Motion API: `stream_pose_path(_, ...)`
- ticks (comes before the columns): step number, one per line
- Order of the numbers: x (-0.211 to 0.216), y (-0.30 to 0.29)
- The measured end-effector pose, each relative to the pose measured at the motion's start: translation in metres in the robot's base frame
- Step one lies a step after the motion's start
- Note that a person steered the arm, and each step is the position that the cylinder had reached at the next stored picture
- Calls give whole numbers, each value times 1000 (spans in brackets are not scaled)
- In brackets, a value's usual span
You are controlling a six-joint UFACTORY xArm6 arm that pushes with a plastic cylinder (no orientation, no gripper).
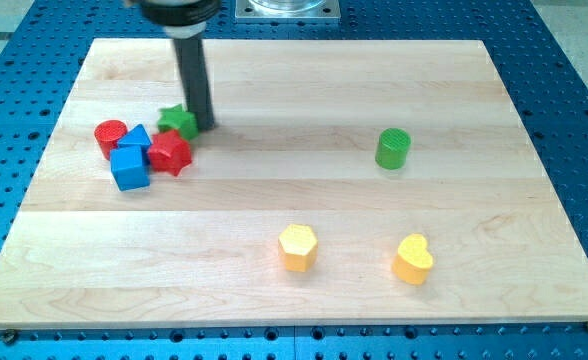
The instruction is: Nudge the green circle left a bit
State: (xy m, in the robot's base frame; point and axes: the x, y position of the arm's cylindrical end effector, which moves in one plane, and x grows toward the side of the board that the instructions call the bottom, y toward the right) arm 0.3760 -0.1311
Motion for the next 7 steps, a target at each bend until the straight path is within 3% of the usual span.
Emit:
stream_pose_path(1, -1, 11)
stream_pose_path(3, -18, 274)
stream_pose_path(4, -12, 377)
stream_pose_path(5, 18, 374)
stream_pose_path(6, 53, 311)
stream_pose_path(7, 63, 291)
